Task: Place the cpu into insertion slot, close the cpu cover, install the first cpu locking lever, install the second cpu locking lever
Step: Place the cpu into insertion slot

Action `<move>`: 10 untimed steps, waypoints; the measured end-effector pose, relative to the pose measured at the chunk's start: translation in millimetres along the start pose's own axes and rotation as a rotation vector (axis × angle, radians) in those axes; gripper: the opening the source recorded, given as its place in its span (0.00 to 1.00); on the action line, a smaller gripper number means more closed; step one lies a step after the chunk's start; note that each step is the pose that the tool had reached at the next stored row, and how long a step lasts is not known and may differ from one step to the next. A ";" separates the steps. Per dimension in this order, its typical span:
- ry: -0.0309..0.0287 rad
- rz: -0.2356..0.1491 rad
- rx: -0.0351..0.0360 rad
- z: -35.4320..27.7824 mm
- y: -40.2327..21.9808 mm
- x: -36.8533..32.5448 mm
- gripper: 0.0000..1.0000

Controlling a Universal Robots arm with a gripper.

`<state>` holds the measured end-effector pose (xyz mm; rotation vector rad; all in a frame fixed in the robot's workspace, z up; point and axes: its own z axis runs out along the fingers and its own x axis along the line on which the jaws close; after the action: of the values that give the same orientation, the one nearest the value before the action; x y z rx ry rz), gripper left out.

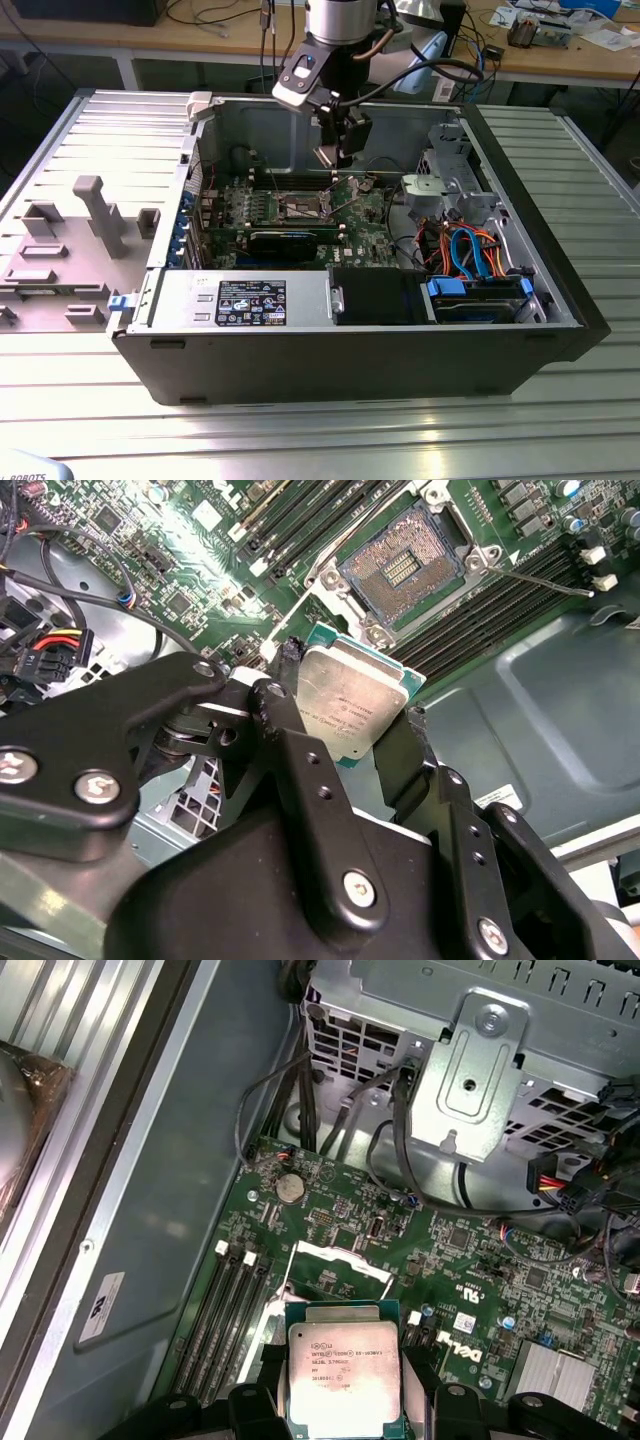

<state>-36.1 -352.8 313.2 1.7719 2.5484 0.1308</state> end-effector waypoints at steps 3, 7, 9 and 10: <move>-0.0010 0.011 -0.0002 0.6 0.0 0.0 0.54; -0.0012 0.013 -0.0003 0.8 -0.1 0.0 0.54; -0.0013 0.014 -0.0002 0.8 -0.1 0.0 0.54; -0.0013 0.014 -0.0002 0.8 -0.1 0.0 0.54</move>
<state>-36.0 -352.8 312.4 1.7900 2.5350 0.1303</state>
